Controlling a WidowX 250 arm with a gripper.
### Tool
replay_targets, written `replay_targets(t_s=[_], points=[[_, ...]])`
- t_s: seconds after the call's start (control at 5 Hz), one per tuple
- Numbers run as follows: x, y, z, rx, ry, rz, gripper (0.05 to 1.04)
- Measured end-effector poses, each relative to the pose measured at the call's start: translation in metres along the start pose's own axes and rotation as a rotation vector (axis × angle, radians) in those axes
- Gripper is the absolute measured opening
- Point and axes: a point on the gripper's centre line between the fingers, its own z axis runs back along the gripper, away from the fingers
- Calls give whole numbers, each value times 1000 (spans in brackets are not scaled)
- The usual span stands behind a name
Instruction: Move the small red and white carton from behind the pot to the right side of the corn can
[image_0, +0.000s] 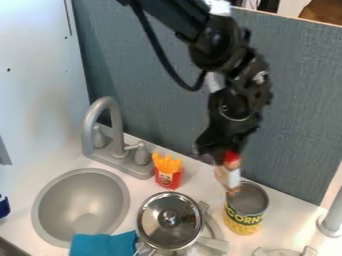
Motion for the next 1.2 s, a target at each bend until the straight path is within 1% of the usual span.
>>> replay_targets(t_s=[0.2, 0.4, 0.6, 0.8, 1.0, 1.2], points=[[-26, -22, 3, -52, 62, -181, 391], [-59, -48, 0, -102, 103, -316, 391], [-73, -64, -7, -125, 109, -390, 391], [-82, -66, -26, -111, 101, -446, 391], [-87, -69, -31, -112, 47, -518, 391], [-85, -73, -32, -128, 14, -522, 391]])
